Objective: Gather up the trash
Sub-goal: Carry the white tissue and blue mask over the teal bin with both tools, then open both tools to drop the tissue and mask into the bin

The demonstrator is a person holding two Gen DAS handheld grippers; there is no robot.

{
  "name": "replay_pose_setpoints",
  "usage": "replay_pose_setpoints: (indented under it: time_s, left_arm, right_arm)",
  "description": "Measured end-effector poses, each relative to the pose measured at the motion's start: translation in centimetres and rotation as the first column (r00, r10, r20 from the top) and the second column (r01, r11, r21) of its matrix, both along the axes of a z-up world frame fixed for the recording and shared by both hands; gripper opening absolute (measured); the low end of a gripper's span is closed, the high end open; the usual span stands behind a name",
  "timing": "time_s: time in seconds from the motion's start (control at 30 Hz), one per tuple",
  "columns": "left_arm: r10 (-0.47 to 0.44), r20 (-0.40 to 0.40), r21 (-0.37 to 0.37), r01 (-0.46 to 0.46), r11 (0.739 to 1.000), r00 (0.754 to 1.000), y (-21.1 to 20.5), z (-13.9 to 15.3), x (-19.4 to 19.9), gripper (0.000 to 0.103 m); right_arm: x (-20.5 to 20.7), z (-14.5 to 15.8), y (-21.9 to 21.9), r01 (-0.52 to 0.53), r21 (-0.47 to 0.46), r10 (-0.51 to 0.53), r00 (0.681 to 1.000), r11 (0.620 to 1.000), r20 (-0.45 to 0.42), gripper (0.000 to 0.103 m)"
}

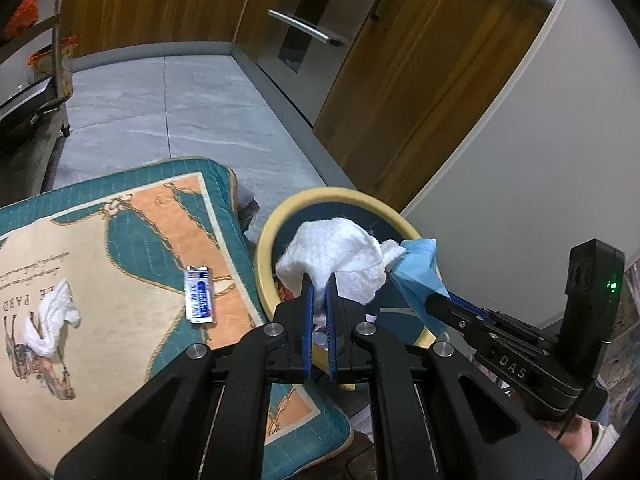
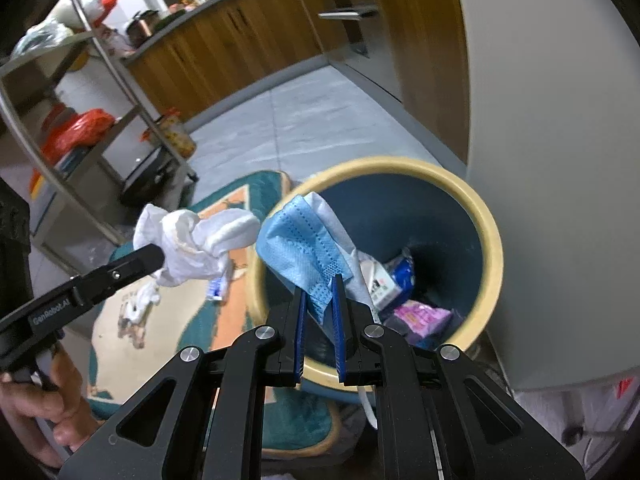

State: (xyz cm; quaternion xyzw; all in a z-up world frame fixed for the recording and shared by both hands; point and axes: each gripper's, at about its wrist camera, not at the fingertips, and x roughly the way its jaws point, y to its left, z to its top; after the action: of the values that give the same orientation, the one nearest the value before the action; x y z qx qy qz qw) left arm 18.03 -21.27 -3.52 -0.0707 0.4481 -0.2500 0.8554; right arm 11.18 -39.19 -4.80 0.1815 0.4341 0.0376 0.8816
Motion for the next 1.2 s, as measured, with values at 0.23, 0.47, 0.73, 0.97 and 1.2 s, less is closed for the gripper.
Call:
replay_pose_setpoints:
  time_s: [0.23,0.47,0.73,0.97,1.2]
  left_arm:
    - [-0.031,-0.047,0.074,0.034,0.997,0.998,-2.4,-2.6,0.6,0.005]
    - [-0.062,-0.096,0.09,0.071,0.993,0.993,-3.4,-4.1,0.8,0.005]
    - [-0.065,-0.106,0.081,0.074,0.994,0.992,-2.8,-4.1,0.8,0.023]
    - [-0.043,-0.082,0.072,0.049,0.996,0.996,-1.1,-3.2,0.7,0.042]
    - [0.006,-0.031,0.089,-0.003,0.996,0.999,2.6,-1.7,0.4,0.066]
  right_arm:
    - [0.4,-1.8,-0.7,0.031,0.004,-0.03,0.997,1.0,-0.064,0.013]
    - [0.8,-2.9,-0.6,0.028,0.009,-0.026,0.994,1.0,-0.109,0.013]
    - [1.2,-3.3,-0.5,0.034,0.011,-0.033,0.99,0.999,-0.137,0.026]
    - [1.0,-2.8,-0.6,0.041,0.015,-0.039,0.992,0.999,-0.117,0.043]
    - [1.1,-1.6,0.5,0.022,0.009,-0.021,0.998,1.0,-0.065,0.064]
